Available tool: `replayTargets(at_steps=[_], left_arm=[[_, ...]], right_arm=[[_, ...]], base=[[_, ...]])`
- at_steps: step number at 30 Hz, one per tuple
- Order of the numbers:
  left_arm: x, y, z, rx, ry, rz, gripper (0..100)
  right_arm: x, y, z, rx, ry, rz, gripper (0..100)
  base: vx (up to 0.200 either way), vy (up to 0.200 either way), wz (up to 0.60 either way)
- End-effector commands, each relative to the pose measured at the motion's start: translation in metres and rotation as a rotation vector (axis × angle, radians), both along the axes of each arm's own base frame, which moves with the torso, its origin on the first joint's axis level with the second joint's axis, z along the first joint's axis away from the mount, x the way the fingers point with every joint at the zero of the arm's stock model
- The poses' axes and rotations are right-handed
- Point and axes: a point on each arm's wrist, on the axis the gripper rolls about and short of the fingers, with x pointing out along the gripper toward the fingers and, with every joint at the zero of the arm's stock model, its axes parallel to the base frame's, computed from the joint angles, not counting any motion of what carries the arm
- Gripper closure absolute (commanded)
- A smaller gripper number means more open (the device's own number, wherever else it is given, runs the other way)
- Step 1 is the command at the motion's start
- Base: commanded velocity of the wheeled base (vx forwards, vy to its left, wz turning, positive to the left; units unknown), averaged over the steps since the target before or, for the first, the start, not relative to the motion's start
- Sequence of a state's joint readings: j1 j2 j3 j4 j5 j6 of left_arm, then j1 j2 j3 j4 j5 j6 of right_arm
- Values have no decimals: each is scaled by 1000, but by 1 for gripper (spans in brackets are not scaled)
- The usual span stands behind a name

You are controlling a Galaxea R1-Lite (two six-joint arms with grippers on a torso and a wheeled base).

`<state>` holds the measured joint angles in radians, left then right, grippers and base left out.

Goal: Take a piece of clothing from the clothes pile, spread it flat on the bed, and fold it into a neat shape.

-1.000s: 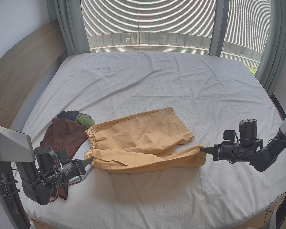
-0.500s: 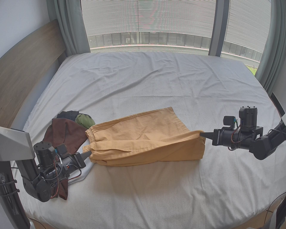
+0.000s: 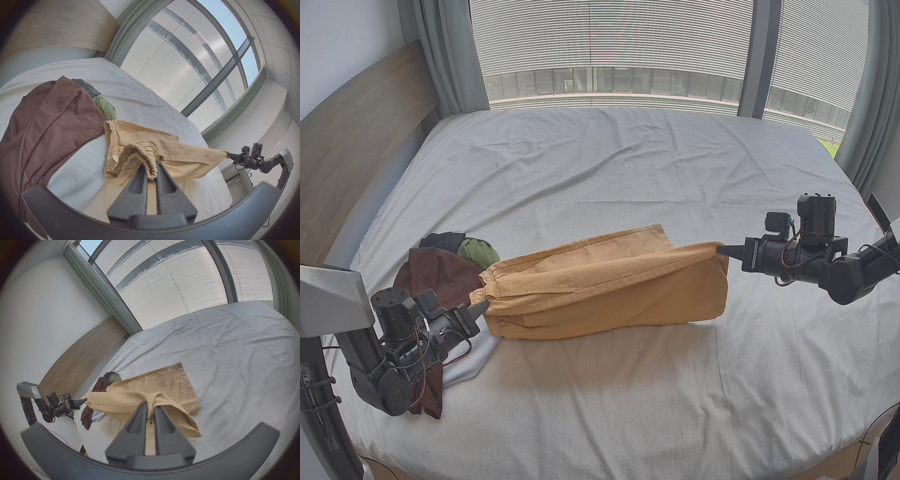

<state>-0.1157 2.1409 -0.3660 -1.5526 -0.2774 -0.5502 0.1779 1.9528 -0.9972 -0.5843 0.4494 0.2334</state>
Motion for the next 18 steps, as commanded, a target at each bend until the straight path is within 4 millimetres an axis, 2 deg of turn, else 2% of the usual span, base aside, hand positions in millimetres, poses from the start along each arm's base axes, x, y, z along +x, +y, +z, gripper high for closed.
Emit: replayTargets(at_steps=[1, 8, 18], left_arm=[[4, 0, 2, -10, -11, 15, 100], [10, 0, 2, -11, -25, 46, 100], [17, 0, 4, -38, -36, 70, 100]], right_arm=[[15, 0, -2, 2, -7, -8, 100], [36, 5, -6, 6, -28, -6, 100], [64, 10, -1, 14, -66, -5, 100]], base=[[0, 0, 0], [0, 0, 0], [0, 0, 0]])
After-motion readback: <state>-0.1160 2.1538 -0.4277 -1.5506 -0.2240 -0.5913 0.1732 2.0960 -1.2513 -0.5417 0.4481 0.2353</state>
